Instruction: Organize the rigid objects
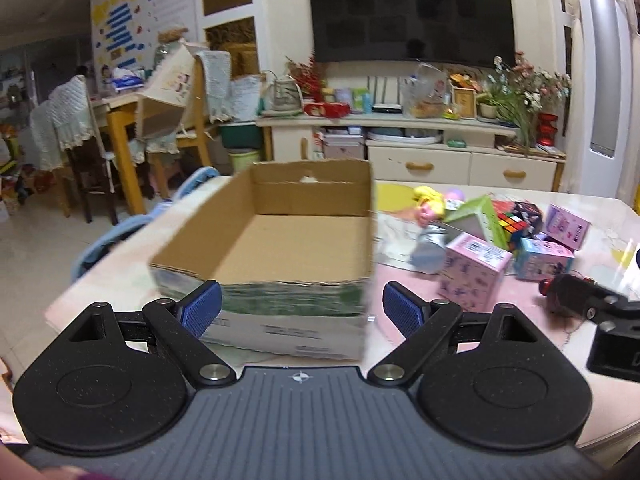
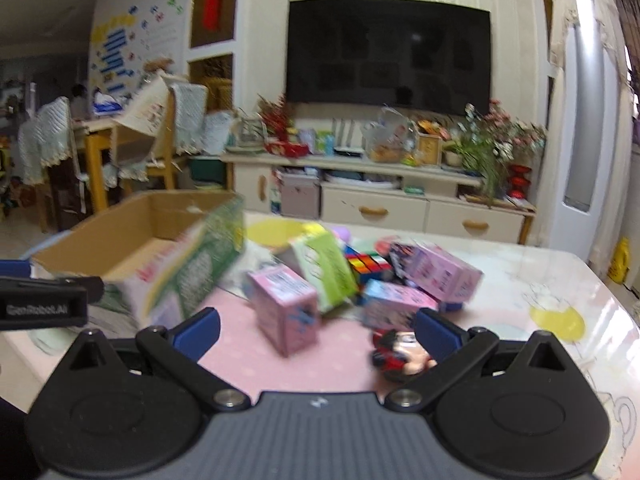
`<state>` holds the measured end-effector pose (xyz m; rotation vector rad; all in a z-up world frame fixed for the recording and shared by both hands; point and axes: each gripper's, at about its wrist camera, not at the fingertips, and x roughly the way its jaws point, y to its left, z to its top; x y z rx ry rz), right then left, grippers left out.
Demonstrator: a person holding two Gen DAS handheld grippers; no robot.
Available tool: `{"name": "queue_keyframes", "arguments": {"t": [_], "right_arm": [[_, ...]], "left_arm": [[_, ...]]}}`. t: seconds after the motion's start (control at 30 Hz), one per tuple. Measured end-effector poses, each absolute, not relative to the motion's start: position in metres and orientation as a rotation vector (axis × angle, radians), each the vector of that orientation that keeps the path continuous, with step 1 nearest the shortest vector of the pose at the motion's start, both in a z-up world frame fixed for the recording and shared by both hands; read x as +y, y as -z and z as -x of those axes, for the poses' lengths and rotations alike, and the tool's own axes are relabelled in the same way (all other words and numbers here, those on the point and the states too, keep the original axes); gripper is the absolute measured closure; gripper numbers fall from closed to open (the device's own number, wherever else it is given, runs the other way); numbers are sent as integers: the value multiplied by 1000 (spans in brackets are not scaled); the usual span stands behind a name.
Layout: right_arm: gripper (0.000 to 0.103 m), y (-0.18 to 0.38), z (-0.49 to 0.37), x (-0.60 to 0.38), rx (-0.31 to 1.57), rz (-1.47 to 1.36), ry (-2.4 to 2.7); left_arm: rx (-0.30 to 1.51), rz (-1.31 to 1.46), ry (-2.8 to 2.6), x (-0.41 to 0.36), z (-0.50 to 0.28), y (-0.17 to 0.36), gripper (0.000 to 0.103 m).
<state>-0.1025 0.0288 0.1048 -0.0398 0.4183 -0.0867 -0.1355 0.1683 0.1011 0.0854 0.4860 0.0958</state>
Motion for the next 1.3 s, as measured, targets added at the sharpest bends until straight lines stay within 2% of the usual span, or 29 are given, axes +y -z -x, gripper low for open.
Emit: {"name": "queue_keyframes", "arguments": {"t": [0.3,0.67,1.3], "right_arm": [[1,-128,110,75,365,85,33],[1,-133,123,90,320,77,22],[1,-68,116,-4,377,92,233]], "left_arm": [[443,-51,-123,191,156,-115,0],[414,4,-111,181,143,-112,0],[434,-120,201,93,116,-94,0]]}}
